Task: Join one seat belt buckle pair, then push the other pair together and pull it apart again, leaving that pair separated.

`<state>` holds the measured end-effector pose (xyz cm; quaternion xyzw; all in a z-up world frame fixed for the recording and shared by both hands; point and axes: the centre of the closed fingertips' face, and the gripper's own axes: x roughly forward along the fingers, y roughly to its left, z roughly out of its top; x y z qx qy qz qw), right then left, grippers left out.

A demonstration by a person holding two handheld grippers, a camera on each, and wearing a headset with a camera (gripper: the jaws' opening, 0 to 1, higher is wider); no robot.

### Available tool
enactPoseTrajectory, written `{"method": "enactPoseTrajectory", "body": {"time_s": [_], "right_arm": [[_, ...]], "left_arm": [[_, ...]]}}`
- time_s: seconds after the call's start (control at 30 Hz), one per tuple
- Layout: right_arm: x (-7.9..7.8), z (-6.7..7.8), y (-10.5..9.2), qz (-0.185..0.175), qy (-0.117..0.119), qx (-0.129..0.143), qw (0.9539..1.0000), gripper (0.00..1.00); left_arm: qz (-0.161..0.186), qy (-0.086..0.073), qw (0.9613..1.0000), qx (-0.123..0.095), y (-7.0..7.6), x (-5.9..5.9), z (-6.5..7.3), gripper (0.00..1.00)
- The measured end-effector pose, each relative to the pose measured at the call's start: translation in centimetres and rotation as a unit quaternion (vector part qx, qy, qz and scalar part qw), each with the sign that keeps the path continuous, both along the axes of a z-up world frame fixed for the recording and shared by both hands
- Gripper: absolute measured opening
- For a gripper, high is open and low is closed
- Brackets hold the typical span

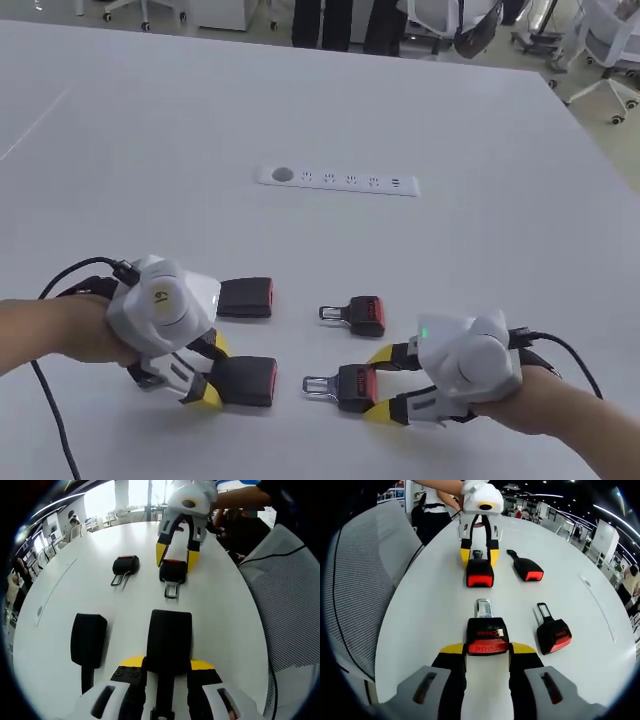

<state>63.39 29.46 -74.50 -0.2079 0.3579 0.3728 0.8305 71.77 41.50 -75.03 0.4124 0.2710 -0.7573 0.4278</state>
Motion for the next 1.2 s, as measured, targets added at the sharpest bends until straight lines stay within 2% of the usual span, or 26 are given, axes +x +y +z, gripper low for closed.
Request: {"method": "enactPoseTrajectory", "body": {"time_s": [0.5, 1.2], "right_arm": [[0.8, 0.0, 1.2, -0.004, -0.009, 0.000, 1.0000, 0.30], [2.0, 0.1, 2.6, 0.012, -0.009, 0.003, 0.9999, 0.30]], "left_arm": [[0.001, 0.001, 1.0000, 0.001, 0.0, 0.0, 0.0, 0.32], [0.002, 0.002, 1.0000, 0.002, 0.0, 0.1, 0.0, 0.31]]}}
